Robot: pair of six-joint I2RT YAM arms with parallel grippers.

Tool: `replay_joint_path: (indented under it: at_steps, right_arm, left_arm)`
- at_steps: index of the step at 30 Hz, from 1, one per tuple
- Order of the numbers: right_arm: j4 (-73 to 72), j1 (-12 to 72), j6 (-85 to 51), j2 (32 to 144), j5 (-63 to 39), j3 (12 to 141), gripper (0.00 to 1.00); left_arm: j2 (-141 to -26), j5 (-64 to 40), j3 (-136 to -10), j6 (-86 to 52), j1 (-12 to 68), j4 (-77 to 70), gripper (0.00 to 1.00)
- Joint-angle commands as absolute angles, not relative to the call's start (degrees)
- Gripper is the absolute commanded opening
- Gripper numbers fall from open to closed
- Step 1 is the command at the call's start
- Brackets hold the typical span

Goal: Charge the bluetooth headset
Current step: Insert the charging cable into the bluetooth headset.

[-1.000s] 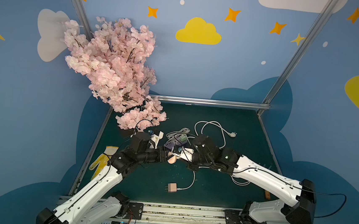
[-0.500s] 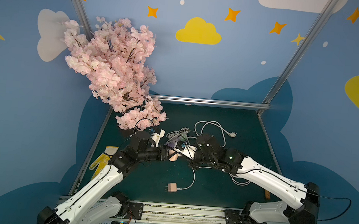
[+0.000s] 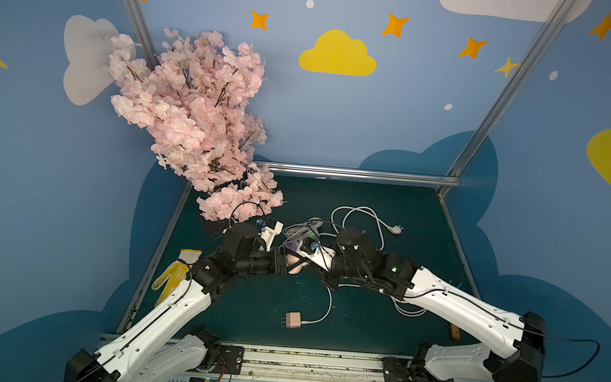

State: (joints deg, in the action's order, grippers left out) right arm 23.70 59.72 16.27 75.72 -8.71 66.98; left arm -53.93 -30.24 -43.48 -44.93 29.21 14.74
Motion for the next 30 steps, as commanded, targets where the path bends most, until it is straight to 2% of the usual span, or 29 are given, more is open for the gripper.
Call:
replay_joint_path:
  at_steps: [1, 4, 10, 11, 12, 13, 19, 22, 27, 30]
  right_arm:
    - [19.2, 60.0, 15.2, 76.6, -10.2, 68.4, 0.0]
    - [19.3, 60.0, 15.4, 76.6, -10.1, 68.5, 0.0]
    - [20.0, 60.0, 15.5, 76.7, -9.5, 68.6, 0.0]
    - [20.0, 60.0, 15.5, 76.7, -9.6, 68.5, 0.0]
    - [19.9, 60.1, 15.4, 76.6, -9.6, 68.5, 0.0]
    - [19.9, 60.0, 15.4, 76.5, -9.6, 68.5, 0.0]
    - [20.8, 60.1, 15.6, 76.6, -9.3, 69.5, 0.0]
    - [23.4, 60.1, 15.8, 77.1, -8.9, 71.4, 0.0]
    - [24.3, 60.4, 16.1, 76.9, -8.7, 72.4, 0.0]
    - [27.0, 60.7, 17.1, 77.6, -7.8, 74.3, 0.0]
  left_arm:
    - [-54.2, -35.8, -45.2, -44.9, 30.4, 11.8, 0.48]
    - [-54.1, -35.8, -45.2, -44.8, 30.5, 11.9, 0.36]
    - [-54.1, -35.4, -45.5, -44.7, 30.5, 12.2, 0.4]
    - [-54.1, -35.3, -45.5, -44.7, 30.5, 12.1, 0.35]
    - [-54.2, -35.1, -45.4, -44.8, 30.5, 11.8, 0.26]
    - [-54.0, -34.9, -45.3, -44.9, 30.5, 11.7, 0.24]
    - [-54.5, -34.7, -45.5, -45.4, 30.5, 11.8, 0.53]
    - [-54.6, -34.6, -45.6, -45.2, 30.5, 11.8, 0.54]
    - [-54.7, -34.5, -45.5, -45.5, 30.5, 11.5, 0.51]
    - [-54.7, -34.5, -45.5, -45.6, 30.5, 11.9, 0.57]
